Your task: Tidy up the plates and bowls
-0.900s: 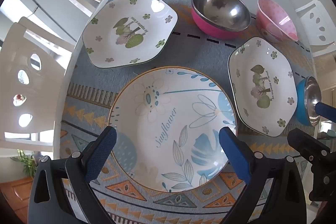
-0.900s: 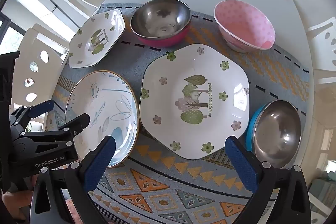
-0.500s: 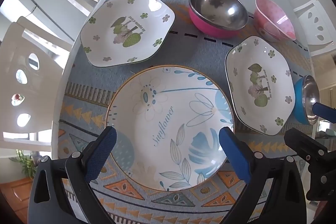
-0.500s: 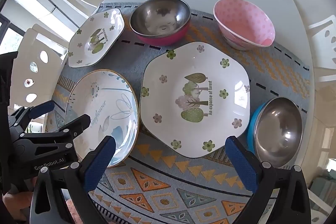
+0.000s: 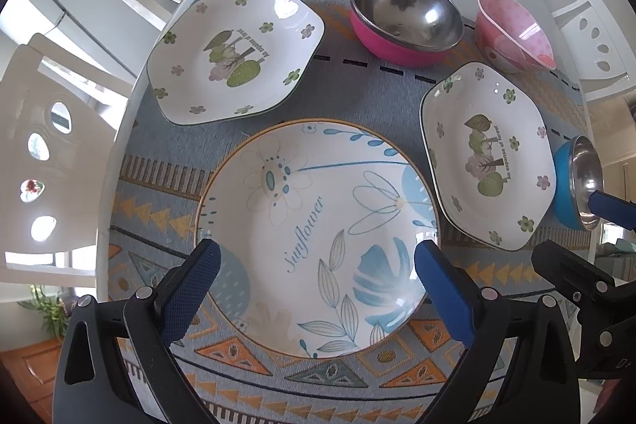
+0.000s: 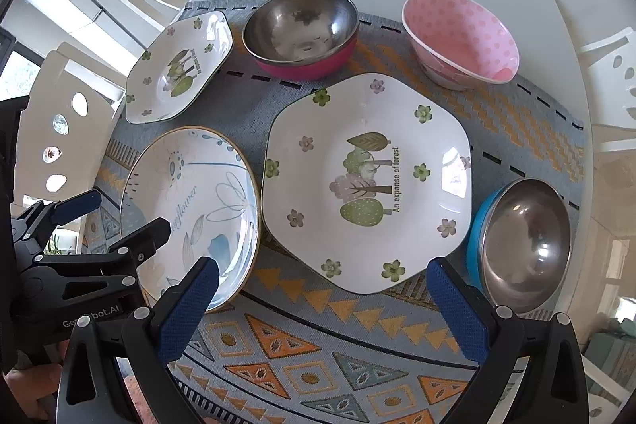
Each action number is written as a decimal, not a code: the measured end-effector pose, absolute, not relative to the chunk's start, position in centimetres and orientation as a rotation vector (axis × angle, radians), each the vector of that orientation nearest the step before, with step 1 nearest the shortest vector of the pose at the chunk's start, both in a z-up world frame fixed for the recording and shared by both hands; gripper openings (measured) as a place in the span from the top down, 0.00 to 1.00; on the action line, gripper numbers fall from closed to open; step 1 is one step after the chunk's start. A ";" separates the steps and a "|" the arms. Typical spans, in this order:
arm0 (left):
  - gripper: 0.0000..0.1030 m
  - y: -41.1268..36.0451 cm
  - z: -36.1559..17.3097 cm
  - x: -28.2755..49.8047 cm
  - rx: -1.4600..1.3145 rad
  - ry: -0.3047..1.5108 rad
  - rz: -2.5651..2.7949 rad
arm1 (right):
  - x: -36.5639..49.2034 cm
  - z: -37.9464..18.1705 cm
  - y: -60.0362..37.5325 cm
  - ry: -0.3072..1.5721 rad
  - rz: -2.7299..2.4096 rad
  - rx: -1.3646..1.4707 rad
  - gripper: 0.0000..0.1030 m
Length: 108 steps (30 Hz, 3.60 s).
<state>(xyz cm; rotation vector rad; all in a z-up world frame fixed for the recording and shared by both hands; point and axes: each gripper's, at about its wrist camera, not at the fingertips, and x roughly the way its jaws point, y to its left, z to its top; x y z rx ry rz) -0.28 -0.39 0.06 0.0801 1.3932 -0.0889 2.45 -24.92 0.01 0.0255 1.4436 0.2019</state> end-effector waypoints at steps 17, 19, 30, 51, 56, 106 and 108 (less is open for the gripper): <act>0.05 -0.3 0.5 -0.7 0.068 1.386 -0.101 | 2.1 0.4 -24.9 1.441 0.186 0.021 0.00; 0.05 -0.4 0.5 -0.8 0.077 1.384 -0.104 | 2.2 0.5 -25.0 1.440 0.186 0.024 0.00; 0.05 -0.5 0.1 -0.8 0.064 1.396 -0.117 | 2.1 0.3 -25.0 1.445 0.188 0.020 0.00; 0.05 -0.7 -0.2 -0.6 0.062 1.402 -0.127 | 2.1 -0.3 -24.9 1.452 0.196 0.031 0.00; 0.05 -0.8 -0.4 -0.7 0.059 1.407 -0.138 | 2.1 -0.5 -24.9 1.463 0.207 0.052 0.00; 0.05 7.2 -2.6 -3.8 0.005 1.420 -0.064 | -3.3 -3.9 -20.0 1.540 0.270 0.095 0.00; 0.05 8.2 -3.5 -3.8 0.005 1.426 -0.064 | -3.8 -4.9 -19.6 1.552 0.272 0.112 0.00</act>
